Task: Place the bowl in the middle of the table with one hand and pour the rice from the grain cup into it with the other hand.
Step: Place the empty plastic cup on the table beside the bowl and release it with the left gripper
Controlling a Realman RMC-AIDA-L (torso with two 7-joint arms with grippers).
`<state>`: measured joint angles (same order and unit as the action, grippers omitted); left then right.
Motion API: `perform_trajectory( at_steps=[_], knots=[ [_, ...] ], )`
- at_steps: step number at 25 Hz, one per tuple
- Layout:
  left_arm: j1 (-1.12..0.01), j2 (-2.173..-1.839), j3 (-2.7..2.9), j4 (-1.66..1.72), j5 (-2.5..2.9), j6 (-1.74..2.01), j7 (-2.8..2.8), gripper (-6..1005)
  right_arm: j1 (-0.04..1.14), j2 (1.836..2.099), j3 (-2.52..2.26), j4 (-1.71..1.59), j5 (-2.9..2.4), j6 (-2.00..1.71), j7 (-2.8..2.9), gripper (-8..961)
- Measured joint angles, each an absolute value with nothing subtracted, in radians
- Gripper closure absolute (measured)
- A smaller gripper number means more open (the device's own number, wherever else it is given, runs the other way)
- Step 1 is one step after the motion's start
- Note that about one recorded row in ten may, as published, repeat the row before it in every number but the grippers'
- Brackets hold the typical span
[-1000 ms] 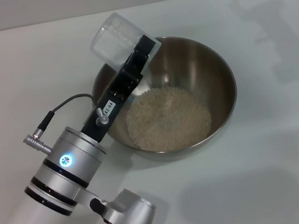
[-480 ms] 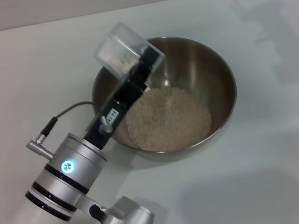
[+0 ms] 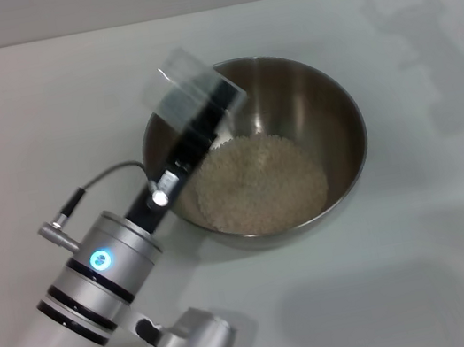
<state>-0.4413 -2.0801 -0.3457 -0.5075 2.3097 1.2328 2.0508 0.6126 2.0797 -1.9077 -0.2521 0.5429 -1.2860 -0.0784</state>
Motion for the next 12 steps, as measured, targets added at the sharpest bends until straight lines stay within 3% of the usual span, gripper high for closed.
perform_trajectory(
  at_steps=[12],
  knots=[
    [-0.415, -2.08, -0.368, -0.534, 2.303, 1.227, 2.03, 975, 0.609, 2.079, -1.907, -0.247, 0.545, -1.286, -0.08, 204]
  ],
)
